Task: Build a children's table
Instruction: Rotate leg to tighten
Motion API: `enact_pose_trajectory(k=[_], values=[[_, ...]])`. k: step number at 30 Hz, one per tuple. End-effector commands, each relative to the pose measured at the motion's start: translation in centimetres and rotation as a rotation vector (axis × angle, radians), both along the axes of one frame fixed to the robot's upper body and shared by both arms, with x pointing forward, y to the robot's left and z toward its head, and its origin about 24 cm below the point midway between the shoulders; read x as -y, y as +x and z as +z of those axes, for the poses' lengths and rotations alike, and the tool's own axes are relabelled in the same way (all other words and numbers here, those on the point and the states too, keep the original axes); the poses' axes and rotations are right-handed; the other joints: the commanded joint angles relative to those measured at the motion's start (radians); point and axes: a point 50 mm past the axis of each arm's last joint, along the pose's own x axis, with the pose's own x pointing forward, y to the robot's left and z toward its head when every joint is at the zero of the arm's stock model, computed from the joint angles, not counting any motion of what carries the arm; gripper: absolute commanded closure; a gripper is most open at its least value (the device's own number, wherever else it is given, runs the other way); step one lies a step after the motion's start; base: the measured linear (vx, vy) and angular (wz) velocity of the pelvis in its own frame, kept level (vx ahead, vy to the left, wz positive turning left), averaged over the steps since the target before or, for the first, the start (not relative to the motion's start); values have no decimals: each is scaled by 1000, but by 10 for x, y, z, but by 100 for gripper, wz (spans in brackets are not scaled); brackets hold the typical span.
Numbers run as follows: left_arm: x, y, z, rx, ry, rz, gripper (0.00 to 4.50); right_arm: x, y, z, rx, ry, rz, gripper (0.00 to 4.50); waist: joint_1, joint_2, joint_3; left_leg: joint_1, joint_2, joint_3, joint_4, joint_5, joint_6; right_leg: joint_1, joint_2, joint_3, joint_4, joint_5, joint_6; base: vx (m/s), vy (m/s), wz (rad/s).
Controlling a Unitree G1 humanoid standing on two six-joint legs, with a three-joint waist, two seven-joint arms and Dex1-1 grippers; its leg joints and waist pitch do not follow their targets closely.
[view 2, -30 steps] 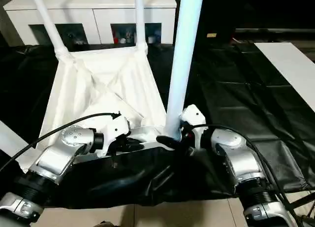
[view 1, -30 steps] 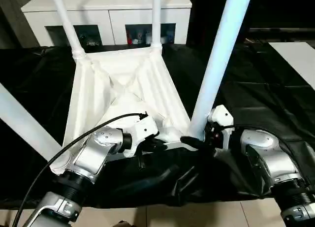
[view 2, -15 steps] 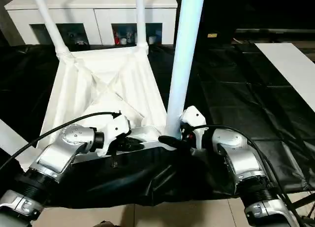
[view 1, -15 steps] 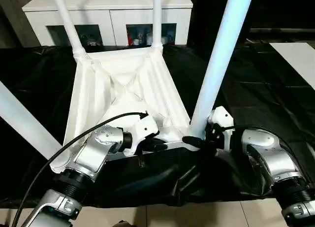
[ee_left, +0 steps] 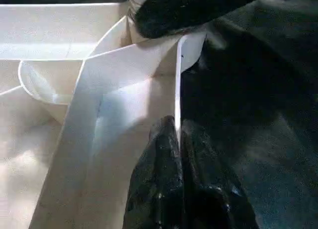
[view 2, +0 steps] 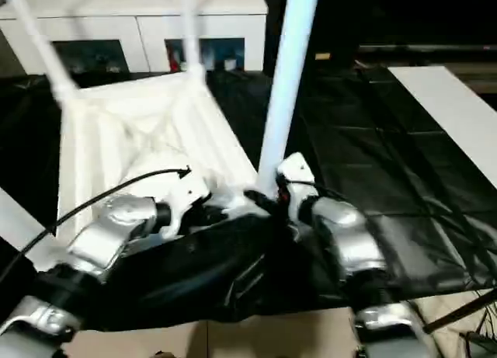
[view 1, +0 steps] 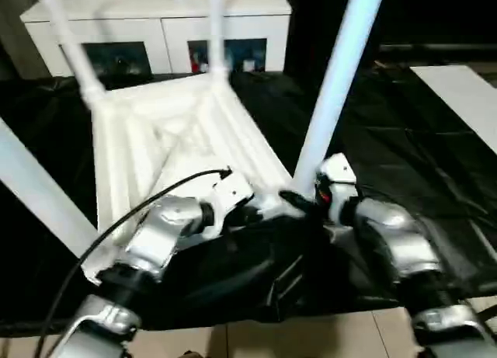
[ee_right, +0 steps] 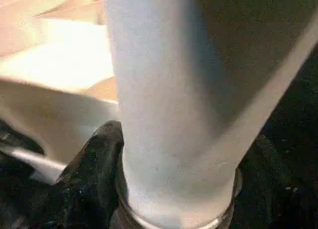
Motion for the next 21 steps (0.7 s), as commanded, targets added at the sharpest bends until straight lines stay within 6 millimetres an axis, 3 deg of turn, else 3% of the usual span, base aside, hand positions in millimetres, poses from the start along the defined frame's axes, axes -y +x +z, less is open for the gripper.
enact_pose_trajectory(k=[1, 3, 6, 7, 11, 12, 13, 15, 21], values=[[4, 2, 0, -6, -25, 38, 450, -1, 2, -8, -48, -16, -76, 178, 5, -15, -61, 15, 55, -22, -77, -93, 71, 35, -71, 42, -78, 33, -279, 0, 0, 0], [18, 12, 3, 9, -38, 133, 450, -16, 8, -17, -69, -51, -233, 178, 4, -12, -61, 16, 55, -22, -78, -74, 61, 32, -68, 42, -76, 56, -280, 0, 0, 0], [37, 26, 8, 52, -33, 260, 450, -41, 13, -24, -108, -65, -397, 178, 2, -8, -60, 24, 52, -21, -82, -117, 21, 27, -71, 44, -86, -10, -278, 0, 0, 0], [40, 28, 9, 62, -32, 279, 450, -45, 14, -23, -105, -67, -410, 178, 5, -12, -60, 23, 51, -21, -82, -130, 16, 30, -71, 44, -89, -19, -269, 0, 0, 0], [46, 28, 5, 41, -22, 271, 450, -64, 15, -18, -80, -53, -359, 178, 13, -13, -62, 17, 50, -20, -81, -95, 42, 34, -73, 44, -84, 47, -248, 0, 0, 0], [46, 27, 4, 28, -26, 268, 450, -68, 15, -14, -66, -22, -333, 143, 14, -10, -61, 16, 52, -21, -81, -99, 48, 34, -74, 44, -84, 48, -246, 0, 0, 0], [47, 27, 3, 20, -27, 268, 450, -70, 15, -12, -54, -3, -318, 143, 12, -11, -61, 16, 52, -21, -82, -103, 49, 34, -74, 44, -85, 43, -244, 0, 0, 0], [44, 25, 1, 1, -25, 259, 450, -70, 16, -4, 12, 8, -288, 108, 11, -8, -60, 17, 54, -22, -84, -121, 45, 33, -73, 43, -87, 21, -244, 0, 0, 0], [29, 25, 1, -9, -25, 225, 450, -48, 19, 13, 99, 34, -268, 61, 2, -13, -60, 13, 53, -22, -85, -131, 58, 34, -72, 43, -89, 20, -250, 0, 0, 0]])
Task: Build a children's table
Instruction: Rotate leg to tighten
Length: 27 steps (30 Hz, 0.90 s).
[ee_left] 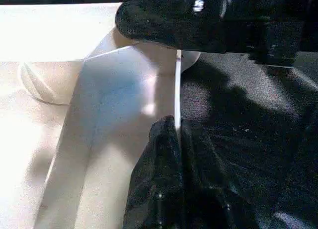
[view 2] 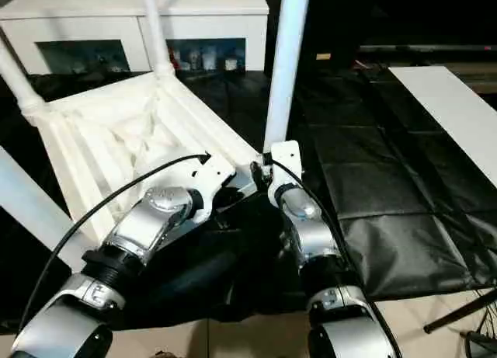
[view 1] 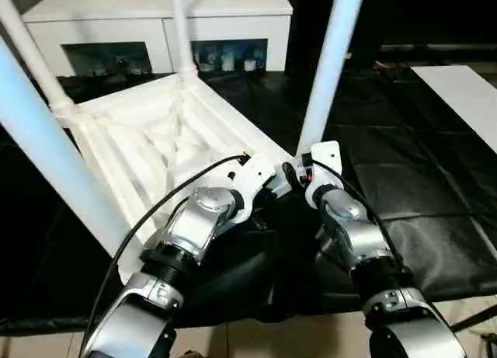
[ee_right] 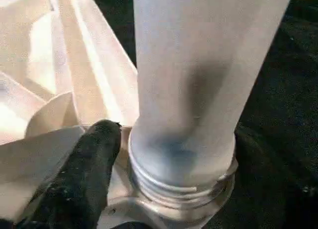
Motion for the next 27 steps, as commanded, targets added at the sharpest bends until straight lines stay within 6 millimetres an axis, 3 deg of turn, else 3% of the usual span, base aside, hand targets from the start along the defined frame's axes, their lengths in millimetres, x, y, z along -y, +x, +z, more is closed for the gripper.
enact_pose_trajectory(k=[1, 3, 5, 6, 10, 12, 13, 14, 18, 22, 27], values=[[-10, -1, 0, -14, -16, -16, 450, -8, -5, 17, 61, 20, 186, 61, 7, -13, -58, 15, 55, -24, -82, -123, 69, 36, -72, 41, -82, 19, -255, 0, 0, 0], [-16, -3, 0, -13, -7, -55, 450, 1, -10, 21, 66, 25, 252, 61, 10, -14, -61, 13, 56, -26, -79, -99, 81, 41, -72, 41, -77, 56, -253, 0, 0, 0], [-27, -9, 0, -45, 14, -141, 450, 17, -24, 23, 65, -3, 432, 61, 17, -16, -64, 10, 56, -26, -73, -72, 119, 47, -71, 40, -71, 133, -243, 0, 0, 0], [-29, -12, 1, -50, 20, -184, 450, 22, -28, 21, 57, -31, 476, 61, 16, -14, -65, 9, 56, -25, -73, -51, 135, 44, -72, 40, -69, 162, -250, 0, 0, 0], [-39, -21, 7, -67, 21, -319, 450, 44, -42, 17, 30, -132, 639, 61, 18, -10, -65, 13, 61, -23, -71, -45, 142, 37, -71, 37, -66, 168, -294, 0, 0, 0], [-43, -23, 9, -72, 20, -355, 450, 51, -45, 19, 8, -105, 672, 61, 19, -9, -63, 16, 62, -22, -73, -59, 141, 37, -69, 38, -68, 152, -304, 0, 0, 0], [-44, -24, 10, -68, 18, -368, 450, 53, -46, 21, -1, -87, 680, 42, 19, -13, -63, 16, 63, -21, -73, -61, 142, 36, -69, 38, -68, 147, -306, 0, 0, 0], [-48, -23, 13, -63, 15, -375, 450, 57, -48, 24, -22, -44, 705, 42, 21, -10, -63, 18, 62, -21, -74, -63, 141, 36, -68, 38, -67, 135, -309, 0, 0, 0], [-53, -27, 16, -76, 7, -409, 450, 60, -55, 24, -42, -91, 781, 6, 28, -11, -63, 18, 65, -22, -74, -61, 133, 36, -72, 38, -67, 130, -306, 0, 0, 0], [-54, -28, 19, -77, 1, -425, 450, 61, -53, 22, -46, -86, 786, 6, 32, -18, -66, 15, 60, -19, -69, -24, 144, 37, -72, 38, -61, 167, -311, 0, 0, 0], [-55, -30, 19, -80, 0, -434, 450, 57, -49, 21, -61, -59, 787, 6, 36, -15, -69, 15, 60, -19, -66, 2, 153, 34, -69, 36, -57, 185, -315, 0, 0, 0]])
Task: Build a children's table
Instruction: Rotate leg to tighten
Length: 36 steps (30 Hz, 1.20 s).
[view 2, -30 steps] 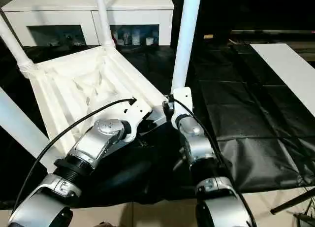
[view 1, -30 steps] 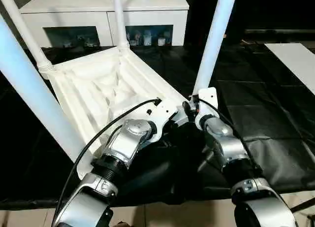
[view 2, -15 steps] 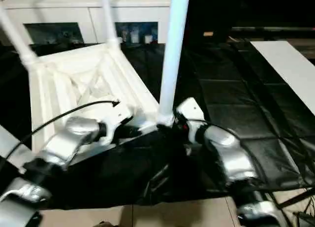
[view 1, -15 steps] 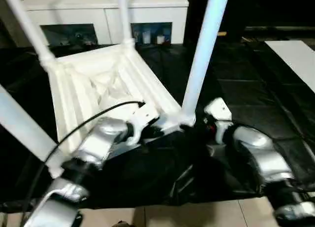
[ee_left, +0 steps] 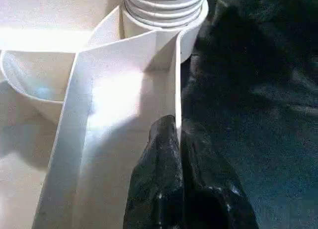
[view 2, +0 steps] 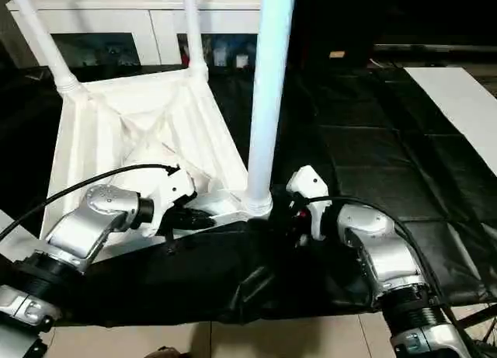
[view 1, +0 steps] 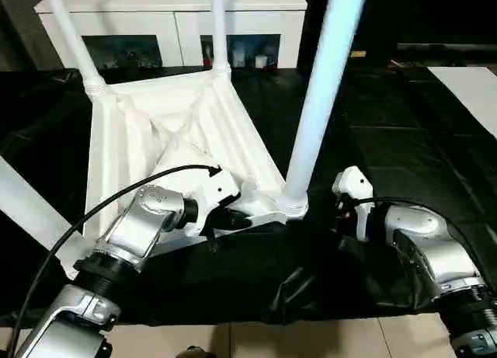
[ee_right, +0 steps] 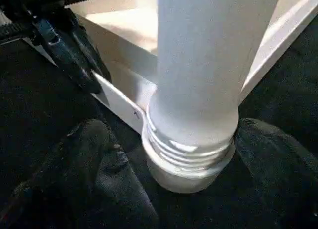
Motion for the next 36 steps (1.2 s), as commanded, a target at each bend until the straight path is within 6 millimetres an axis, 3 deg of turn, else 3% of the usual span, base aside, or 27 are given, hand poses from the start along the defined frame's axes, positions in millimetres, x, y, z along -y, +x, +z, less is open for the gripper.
enact_pose_trajectory(k=[1, 4, 5, 11, 21, 29, 30, 33, 36], values=[[9, -2, 9, 21, -36, -61, 450, -3, 5, 5, 9, 15, 10, 6, 0, -14, -71, 23, 58, -22, -59, 1, 147, 41, -69, 38, -49, 188, -316, 0, 0, 0], [8, -3, 10, 17, -36, -63, 450, -5, 11, 7, 11, 63, -19, 6, -1, -14, -71, 22, 59, -22, -59, -6, 145, 41, -70, 38, -48, 176, -317, 0, 0, 0], [8, -2, 10, 16, -36, -63, 450, -6, 12, 7, 12, 66, -22, 31, 0, -14, -71, 23, 59, -21, -59, -1, 145, 40, -70, 37, -48, 176, -318, 0, 0, 0], [7, -2, 9, 17, -29, -62, 450, -7, 13, 5, -10, 78, -13, 63, 5, -14, -78, 20, 57, -22, -50, 59, 166, 40, -68, 35, -36, 266, -322, 0, 0, 0], [5, -1, 9, 16, -25, -56, 450, -3, 13, 3, -19, 54, 17, 152, 5, -14, -70, 22, 59, -20, -55, -36, 124, 36, -69, 37, -47, 131, -314, 0, 0, 0], [6, -1, 4, 7, -17, -43, 450, -7, 13, -8, -35, 39, -14, 184, 4, -13, -72, 19, 57, -21, -53, -25, 126, 36, -69, 36, -44, 151, -313, 0, 0, 0], [11, -1, 2, 4, -20, -21, 450, -8, 16, -13, -29, 25, -88, 184, 3, -13, -71, 20, 58, -21, -54, -28, 125, 35, -70, 36, -45, 142, -314, 0, 0, 0], [17, 1, -2, 10, -19, 17, 450, -11, 22, -21, -38, 22, -205, 185, -4, -15, -68, 19, 57, -20, -59, -59, 103, 34, -70, 37, -50, 94, -312, 0, 0, 0], [31, 6, -5, 22, -31, 85, 450, -19, 25, -31, -61, 14, -335, 185, -16, -16, -64, 24, 56, -23, -68, -131, 54, 34, -69, 37, -63, -7, -292, 0, 0, 0]])
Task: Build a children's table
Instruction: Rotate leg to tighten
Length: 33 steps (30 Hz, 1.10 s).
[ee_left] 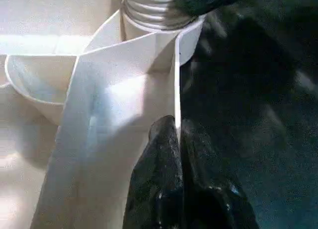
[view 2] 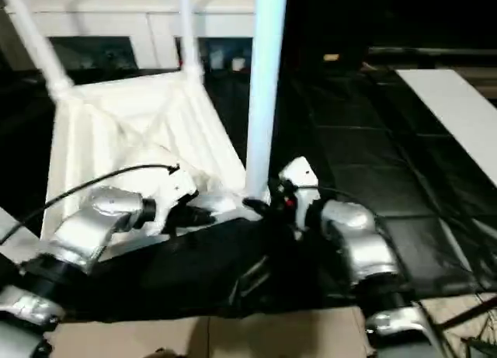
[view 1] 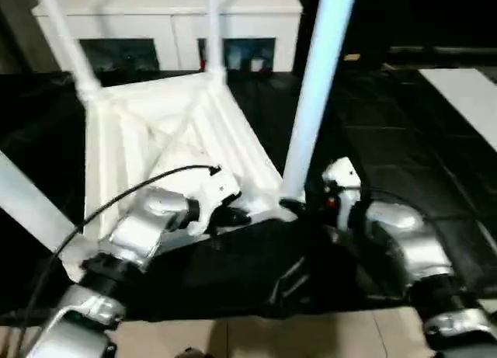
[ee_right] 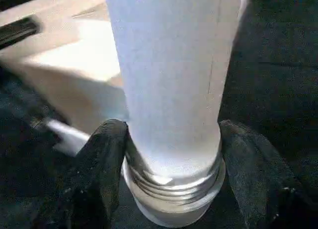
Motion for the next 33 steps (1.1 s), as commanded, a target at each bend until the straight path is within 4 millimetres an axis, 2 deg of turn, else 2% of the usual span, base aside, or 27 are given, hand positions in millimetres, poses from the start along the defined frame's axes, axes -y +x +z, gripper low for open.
enact_pose_trajectory(k=[1, 2, 4, 5, 6, 8, 10, 11, 14, 16, 17, 19, 22, 24, 25, 28, 29, 30, 31, 32, 33], values=[[18, -1, 1, -2, -26, -24, 450, -1, 0, -17, -76, -64, -98, 185, 1, -9, -58, 25, 55, -24, -85, -141, 50, 38, -67, 37, -80, -27, -281, 0, 0, 0], [24, 2, 1, 4, -33, 8, 450, -5, 2, -20, -87, -73, -160, 185, -3, -12, -56, 23, 55, -25, -87, -158, 38, 40, -68, 37, -84, -57, -269, 0, 0, 0], [40, 10, 2, 23, -52, 106, 450, -13, 8, -29, -134, -91, -361, 185, -8, -10, -52, 28, 55, -24, -92, -200, 16, 32, -68, 40, -90, -119, -254, 0, 0, 0], [40, 10, 2, 23, -52, 106, 450, -13, 8, -29, -134, -91, -361, 185, -11, -10, -48, 35, 52, -24, -96, -242, -7, 26, -65, 42, -97, -178, -248, 0, 0, 0], [54, 18, 3, 52, -52, 195, 450, -23, 13, -37, -182, -97, -547, 185, -18, -1, -49, 35, 50, -29, -99, -269, -34, 26, -68, 42, -98, -229, -237, 0, 0, 0], [60, 21, 3, 70, -45, 232, 450, -31, 15, -40, -208, -82, -614, 185, -19, -5, -52, 36, 51, -32, -102, -275, -54, 27, -68, 42, -103, -225, -215, 0, 0, 0], [65, 24, 2, 101, -22, 262, 450, -42, 18, -40, -211, -89, -654, 186, -18, -1, -55, 38, 51, -30, -101, -274, -44, 25, -67, 43, -104, -175, -209, 0, 0, 0], [66, 25, 2, 117, -13, 274, 450, -47, 19, -38, -201, -89, -649, 186, -21, -3, -54, 35, 49, -29, -102, -273, -36, 26, -66, 42, -105, -159, -210, 0, 0, 0], [68, 28, 3, 133, -10, 288, 450, -65, 24, -27, -151, -35, -582, 186, -18, -5, -56, 34, 51, -28, -102, -262, -17, 28, -68, 41, -107, -150, -203, 0, 0, 0], [65, 29, 4, 131, -12, 287, 450, -69, 27, -12, -54, 11, -515, 116, -14, -7, -58, 31, 53, -27, -103, -236, -7, 31, -69, 40, -105, -123, -205, 0, 0, 0], [63, 29, 5, 127, -16, 283, 450, -67, 29, -7, -20, 28, -506, 116, -12, -7, -58, 30, 52, -25, -102, -215, 3, 32, -69, 40, -105, -97, -210, 0, 0, 0], [52, 26, 4, 100, -27, 242, 450, -50, 31, 6, 40, 77, -510, 106, -7, -10, -58, 27, 52, -24, -101, -198, 18, 35, -70, 41, -103, -79, -210, 0, 0, 0], [49, 25, 4, 92, -32, 230, 450, -46, 30, 9, 40, 94, -488, 80, -6, -11, -66, 22, 53, -23, -94, -119, 54, 41, -70, 40, -90, 22, -224, 0, 0, 0], [39, 19, 4, 58, -51, 153, 450, -31, 24, 14, 51, 65, -370, 80, -2, -15, -64, 22, 51, -19, -91, -99, 78, 40, -67, 38, -89, 55, -240, 0, 0, 0], [37, 15, 6, 67, -61, 96, 450, -25, 21, 14, 51, 51, -331, 80, 4, -11, -64, 23, 54, -18, -90, -92, 96, 40, -68, 38, -90, 60, -241, 0, 0, 0], [25, 11, 6, 42, -59, 32, 450, -7, 8, 14, 39, 25, -149, 80, 7, -8, -65, 29, 56, -16, -90, -95, 100, 37, -65, 38, -89, 69, -254, 0, 0, 0], [25, 11, 6, 42, -59, 32, 450, -7, 8, 14, 39, 25, -149, 80, 11, -8, -65, 29, 60, -16, -90, -101, 100, 37, -65, 39, -88, 74, -257, 0, 0, 0], [16, 7, 7, 20, -52, -44, 450, 5, -4, 12, 33, -18, -16, 80, 11, -8, -63, 28, 59, -15, -91, -100, 98, 36, -65, 39, -88, 73, -260, 0, 0, 0], [11, 1, 10, 13, -65, -142, 450, 14, -14, 12, 38, -60, 81, 80, 17, -8, -63, 30, 62, -16, -92, -115, 97, 37, -65, 38, -88, 73, -256, 0, 0, 0], [11, 1, 10, 13, -65, -142, 450, 14, -14, 12, 38, -60, 81, 80, 20, -8, -65, 30, 62, -18, -92, -110, 97, 39, -65, 37, -86, 81, -255, 0, 0, 0], [6, -4, 14, -3, -70, -196, 450, 19, -19, 14, 28, -75, 142, 80, 19, -6, -64, 31, 62, -16, -93, -104, 96, 36, -64, 37, -84, 94, -264, 0, 0, 0]])
